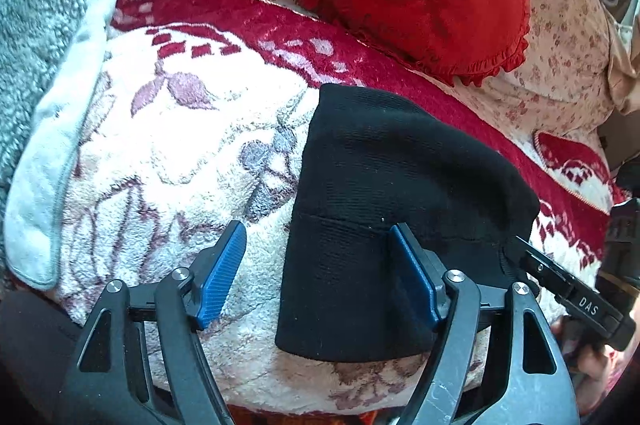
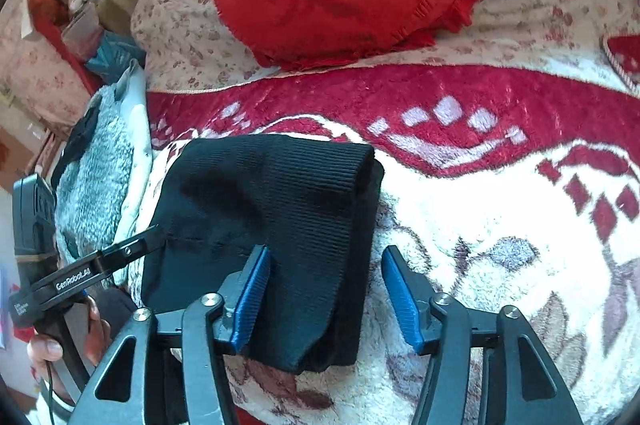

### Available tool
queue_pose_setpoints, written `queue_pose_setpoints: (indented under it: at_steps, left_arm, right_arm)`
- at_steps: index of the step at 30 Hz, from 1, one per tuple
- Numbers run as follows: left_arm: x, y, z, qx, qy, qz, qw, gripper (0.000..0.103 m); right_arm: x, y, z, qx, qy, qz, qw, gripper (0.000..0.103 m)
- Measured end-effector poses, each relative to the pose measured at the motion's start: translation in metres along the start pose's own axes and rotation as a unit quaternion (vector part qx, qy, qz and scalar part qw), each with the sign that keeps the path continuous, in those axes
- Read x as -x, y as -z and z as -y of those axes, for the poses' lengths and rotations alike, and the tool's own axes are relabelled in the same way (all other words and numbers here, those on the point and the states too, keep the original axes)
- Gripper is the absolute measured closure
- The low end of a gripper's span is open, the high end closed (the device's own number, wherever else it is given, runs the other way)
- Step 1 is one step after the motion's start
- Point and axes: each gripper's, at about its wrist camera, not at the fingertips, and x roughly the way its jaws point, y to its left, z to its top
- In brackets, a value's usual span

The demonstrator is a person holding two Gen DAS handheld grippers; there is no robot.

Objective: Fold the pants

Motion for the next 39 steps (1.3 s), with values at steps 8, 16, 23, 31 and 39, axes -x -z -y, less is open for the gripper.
queue_pose_setpoints:
  at_steps: [8, 16, 23, 31, 39]
  left_arm:
    - [-0.012, -0.005, 0.001, 0.004, 0.012, -0.005, 0.9999, 0.018]
    - [-0.022, -0.011, 0.001, 0.007, 0.024, -0.004, 0.9997, 0.015]
    - [-0.026, -0.008, 0.001, 0.016, 0.040, 0.009, 0.9990, 0.024]
    - [-0.001, -0.021, 0.021, -0.017, 0.065, 0.027, 0.9974, 0.057]
    - [0.005, -0.075, 0.036, -0.043, 0.042, 0.067, 0.9959, 0.057]
  right_arm:
    - [-0.014, -0.003, 0.017, -0.041, -0.044, 0.001, 0.998, 0.034]
    - [-0.030, -0.004, 0.007, -0.033, -0.087, -0.002, 0.996, 0.030]
    - [-0.035, -0.004, 0.003, -0.039, -0.074, 0.025, 0.996, 0.038]
    - [-0.007, -0.015, -0.017, -0.001, -0.064, 0.056, 0.996, 0.065]
    - [0.000, -0.066, -0.030, 0.011, -0.069, 0.102, 0.992, 0.065]
